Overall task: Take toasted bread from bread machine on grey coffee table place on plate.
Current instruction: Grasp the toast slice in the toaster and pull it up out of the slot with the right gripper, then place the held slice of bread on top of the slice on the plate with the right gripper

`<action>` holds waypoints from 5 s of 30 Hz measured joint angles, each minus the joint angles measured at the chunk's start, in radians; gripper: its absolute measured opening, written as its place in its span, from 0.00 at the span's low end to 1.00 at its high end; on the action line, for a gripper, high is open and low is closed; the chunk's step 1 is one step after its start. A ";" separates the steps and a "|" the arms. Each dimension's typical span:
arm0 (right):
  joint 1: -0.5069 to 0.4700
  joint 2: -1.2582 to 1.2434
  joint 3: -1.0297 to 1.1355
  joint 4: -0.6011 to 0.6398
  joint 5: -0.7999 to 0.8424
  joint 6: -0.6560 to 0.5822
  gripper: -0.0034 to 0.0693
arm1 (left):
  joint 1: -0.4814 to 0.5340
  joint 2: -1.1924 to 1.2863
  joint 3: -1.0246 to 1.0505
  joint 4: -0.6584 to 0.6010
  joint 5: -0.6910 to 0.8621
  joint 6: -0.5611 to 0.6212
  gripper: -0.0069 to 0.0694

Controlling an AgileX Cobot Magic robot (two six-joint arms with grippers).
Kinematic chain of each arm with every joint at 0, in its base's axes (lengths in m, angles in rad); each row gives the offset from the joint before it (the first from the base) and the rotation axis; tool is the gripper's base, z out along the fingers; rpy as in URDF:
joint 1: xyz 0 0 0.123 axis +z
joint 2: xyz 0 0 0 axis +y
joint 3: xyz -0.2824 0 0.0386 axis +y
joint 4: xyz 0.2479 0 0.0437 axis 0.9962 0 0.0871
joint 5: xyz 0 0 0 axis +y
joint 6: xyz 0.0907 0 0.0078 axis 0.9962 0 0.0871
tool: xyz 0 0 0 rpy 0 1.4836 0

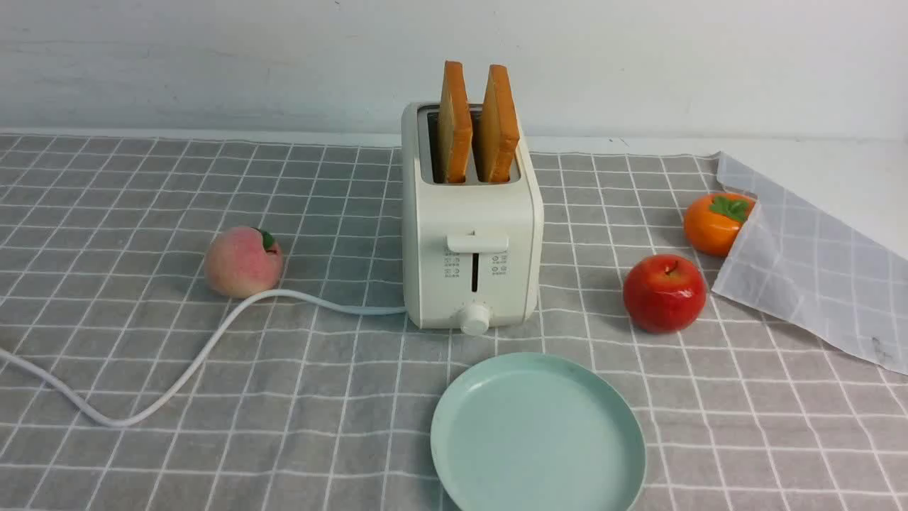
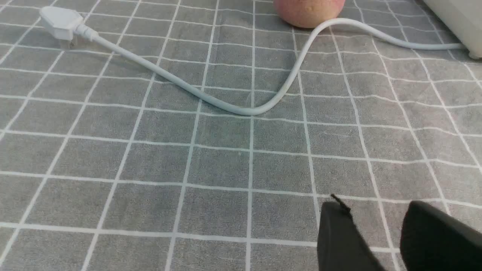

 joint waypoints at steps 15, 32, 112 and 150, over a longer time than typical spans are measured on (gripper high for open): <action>0.000 0.000 0.005 0.140 -0.031 0.001 0.38 | 0.000 0.000 0.000 -0.056 -0.088 0.000 0.41; 0.000 0.000 0.012 0.040 -0.321 0.001 0.38 | 0.000 0.000 0.003 -0.071 -0.302 0.000 0.41; 0.477 1.347 -1.238 0.109 0.097 0.143 0.42 | -0.343 1.204 -0.965 -0.702 0.306 0.409 0.41; 0.477 1.760 -1.766 -0.038 0.077 -0.027 0.20 | -0.349 1.204 -0.965 -0.657 0.380 0.418 0.41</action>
